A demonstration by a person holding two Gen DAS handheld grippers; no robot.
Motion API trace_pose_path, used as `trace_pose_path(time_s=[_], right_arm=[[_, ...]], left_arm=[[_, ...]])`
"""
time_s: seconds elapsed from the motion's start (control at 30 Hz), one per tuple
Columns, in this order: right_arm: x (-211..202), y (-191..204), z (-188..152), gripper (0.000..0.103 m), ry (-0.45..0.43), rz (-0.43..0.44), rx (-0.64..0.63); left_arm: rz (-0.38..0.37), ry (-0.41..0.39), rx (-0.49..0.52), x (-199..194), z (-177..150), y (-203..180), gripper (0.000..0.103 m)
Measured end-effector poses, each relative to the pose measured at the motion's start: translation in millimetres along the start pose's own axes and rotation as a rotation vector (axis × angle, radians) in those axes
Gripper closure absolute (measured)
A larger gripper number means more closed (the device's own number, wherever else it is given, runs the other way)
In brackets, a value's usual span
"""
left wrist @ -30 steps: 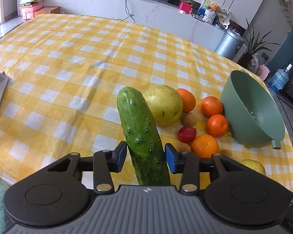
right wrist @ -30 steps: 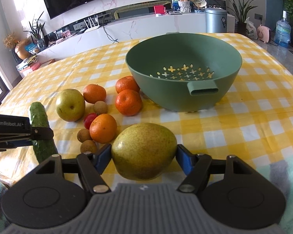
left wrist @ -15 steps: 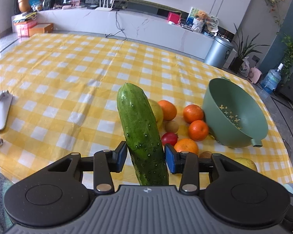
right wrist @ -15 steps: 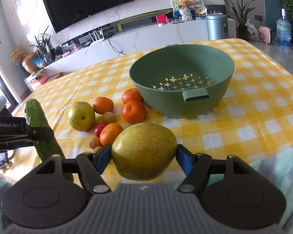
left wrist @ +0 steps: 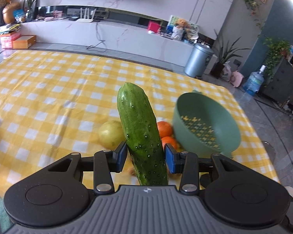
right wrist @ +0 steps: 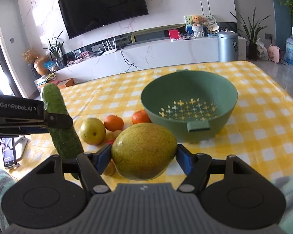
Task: Organize fruits
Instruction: 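Lift the cucumber with the left tool while the right tool carries the pear toward the bowl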
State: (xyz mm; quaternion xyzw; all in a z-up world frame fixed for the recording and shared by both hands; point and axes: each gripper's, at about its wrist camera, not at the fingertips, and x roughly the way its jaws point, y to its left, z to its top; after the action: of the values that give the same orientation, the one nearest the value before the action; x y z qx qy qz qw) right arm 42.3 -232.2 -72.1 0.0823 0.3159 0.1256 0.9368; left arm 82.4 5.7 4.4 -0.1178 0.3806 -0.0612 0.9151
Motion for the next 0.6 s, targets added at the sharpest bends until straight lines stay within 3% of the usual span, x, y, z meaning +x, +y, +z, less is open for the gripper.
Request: trace_pose_path(time_s=[0.3,0.6], right_arm=[[2,-22,45,0.035,-0.052,-0.017,-0.082],[30,-53,86,0.035,-0.030,-0.053,-0.191]], left_arm=[[-0.117,-0.014,0.041,16,32,-22,0.057],[-0.197,0.024,0.097,56,60,-68,0.057]])
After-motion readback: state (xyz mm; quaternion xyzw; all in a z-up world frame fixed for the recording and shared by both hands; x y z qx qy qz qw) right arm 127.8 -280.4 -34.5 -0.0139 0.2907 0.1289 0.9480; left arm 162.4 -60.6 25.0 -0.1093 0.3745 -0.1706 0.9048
